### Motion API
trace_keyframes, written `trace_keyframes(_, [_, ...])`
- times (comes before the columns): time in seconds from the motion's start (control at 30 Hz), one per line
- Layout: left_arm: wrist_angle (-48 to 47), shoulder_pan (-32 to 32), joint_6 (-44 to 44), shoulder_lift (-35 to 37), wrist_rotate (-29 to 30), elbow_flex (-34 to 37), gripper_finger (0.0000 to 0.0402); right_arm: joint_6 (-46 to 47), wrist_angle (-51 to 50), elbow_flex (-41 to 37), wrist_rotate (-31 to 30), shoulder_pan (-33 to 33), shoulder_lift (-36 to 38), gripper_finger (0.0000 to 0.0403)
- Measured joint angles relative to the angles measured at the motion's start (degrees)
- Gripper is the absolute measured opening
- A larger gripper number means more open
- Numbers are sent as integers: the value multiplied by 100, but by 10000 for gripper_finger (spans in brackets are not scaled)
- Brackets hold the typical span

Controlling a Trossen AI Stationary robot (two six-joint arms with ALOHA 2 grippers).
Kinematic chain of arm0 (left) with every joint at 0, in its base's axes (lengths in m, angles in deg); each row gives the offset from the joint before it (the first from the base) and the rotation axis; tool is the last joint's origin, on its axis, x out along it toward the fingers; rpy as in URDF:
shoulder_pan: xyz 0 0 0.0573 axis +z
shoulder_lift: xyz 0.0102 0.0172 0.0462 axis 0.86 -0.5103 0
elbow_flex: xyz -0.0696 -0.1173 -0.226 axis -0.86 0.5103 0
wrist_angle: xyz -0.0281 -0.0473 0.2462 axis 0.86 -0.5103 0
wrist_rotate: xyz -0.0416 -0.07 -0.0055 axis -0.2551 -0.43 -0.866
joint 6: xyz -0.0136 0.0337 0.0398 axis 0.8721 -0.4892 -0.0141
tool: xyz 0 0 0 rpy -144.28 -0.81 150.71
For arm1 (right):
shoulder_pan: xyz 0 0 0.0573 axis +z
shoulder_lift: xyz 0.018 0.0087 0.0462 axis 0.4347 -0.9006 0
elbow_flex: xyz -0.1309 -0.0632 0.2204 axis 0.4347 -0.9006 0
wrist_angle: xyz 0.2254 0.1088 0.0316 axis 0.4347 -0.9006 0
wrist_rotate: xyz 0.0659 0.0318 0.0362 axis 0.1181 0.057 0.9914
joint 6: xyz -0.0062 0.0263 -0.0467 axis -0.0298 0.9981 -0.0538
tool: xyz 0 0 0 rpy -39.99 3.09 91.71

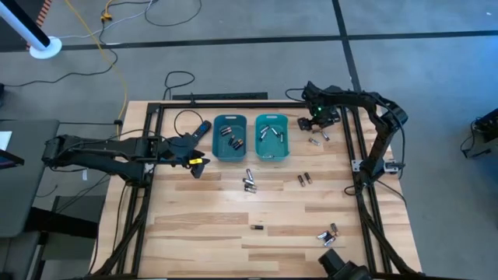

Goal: Sort batteries
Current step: Put the black battery into the blue bin

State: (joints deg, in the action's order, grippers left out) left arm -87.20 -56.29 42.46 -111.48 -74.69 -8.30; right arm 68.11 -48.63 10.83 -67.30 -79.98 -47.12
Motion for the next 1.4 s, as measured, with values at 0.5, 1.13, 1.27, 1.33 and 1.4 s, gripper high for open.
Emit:
trace_keyframes(0.5, [2,0,-2,0,-2,0,185,97,-256,-9,-13,175,-4,314])
trace_keyframes(1.13, [2,0,-2,0,-153,0,185,119,-205,-15,7,181,-4,241])
trace_keyframes(1.27, [2,0,-2,0,-153,0,185,113,-200,-13,2,264,-4,241])
trace_keyframes(1.33, [2,0,-2,0,-153,0,185,114,-186,-14,-13,311,30,241])
trace_keyframes(1.4, [2,0,-2,0,-153,0,185,99,-187,-31,-13,355,111,240])
